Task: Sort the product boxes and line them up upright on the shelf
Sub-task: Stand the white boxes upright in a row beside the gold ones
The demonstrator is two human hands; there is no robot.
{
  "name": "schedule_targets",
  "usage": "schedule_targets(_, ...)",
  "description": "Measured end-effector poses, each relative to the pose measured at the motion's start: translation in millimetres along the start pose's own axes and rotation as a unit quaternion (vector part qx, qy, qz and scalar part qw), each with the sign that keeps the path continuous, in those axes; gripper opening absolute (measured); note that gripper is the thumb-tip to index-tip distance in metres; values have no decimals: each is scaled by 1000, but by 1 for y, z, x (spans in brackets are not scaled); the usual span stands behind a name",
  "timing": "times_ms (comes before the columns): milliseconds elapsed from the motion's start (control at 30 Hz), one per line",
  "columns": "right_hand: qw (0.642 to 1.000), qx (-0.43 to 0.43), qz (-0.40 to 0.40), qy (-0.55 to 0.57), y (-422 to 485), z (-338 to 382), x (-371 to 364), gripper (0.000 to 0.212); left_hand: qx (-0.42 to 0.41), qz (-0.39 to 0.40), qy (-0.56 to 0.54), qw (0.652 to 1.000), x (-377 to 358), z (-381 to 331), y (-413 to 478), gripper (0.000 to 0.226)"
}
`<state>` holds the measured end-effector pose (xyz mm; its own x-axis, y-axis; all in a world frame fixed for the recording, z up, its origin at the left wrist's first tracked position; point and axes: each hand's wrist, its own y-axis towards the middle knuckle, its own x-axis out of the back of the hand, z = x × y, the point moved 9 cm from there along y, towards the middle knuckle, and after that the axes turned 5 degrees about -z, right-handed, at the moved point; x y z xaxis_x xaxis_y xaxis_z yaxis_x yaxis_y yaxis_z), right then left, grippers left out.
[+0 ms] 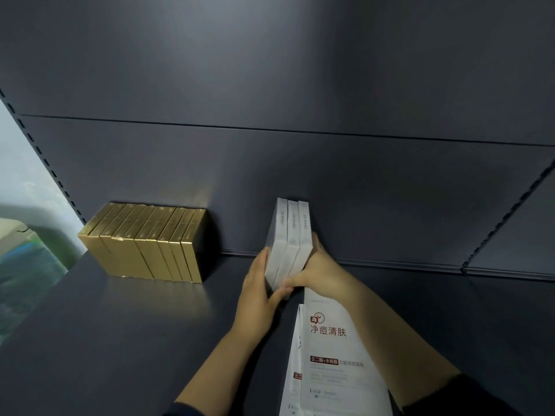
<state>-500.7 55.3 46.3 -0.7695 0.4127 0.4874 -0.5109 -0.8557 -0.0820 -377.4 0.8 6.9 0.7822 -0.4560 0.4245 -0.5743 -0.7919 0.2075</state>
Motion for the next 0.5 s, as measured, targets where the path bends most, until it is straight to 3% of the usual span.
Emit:
schedule_targets(267, 998, 25, -16, -50, -7, 4, 1, 115, 10, 27, -15, 999, 2, 7, 1, 81)
schedule_targets(500, 994, 14, -23, -106, -10, 6, 7, 117, 20, 2, -43, 999, 7, 5, -1, 77)
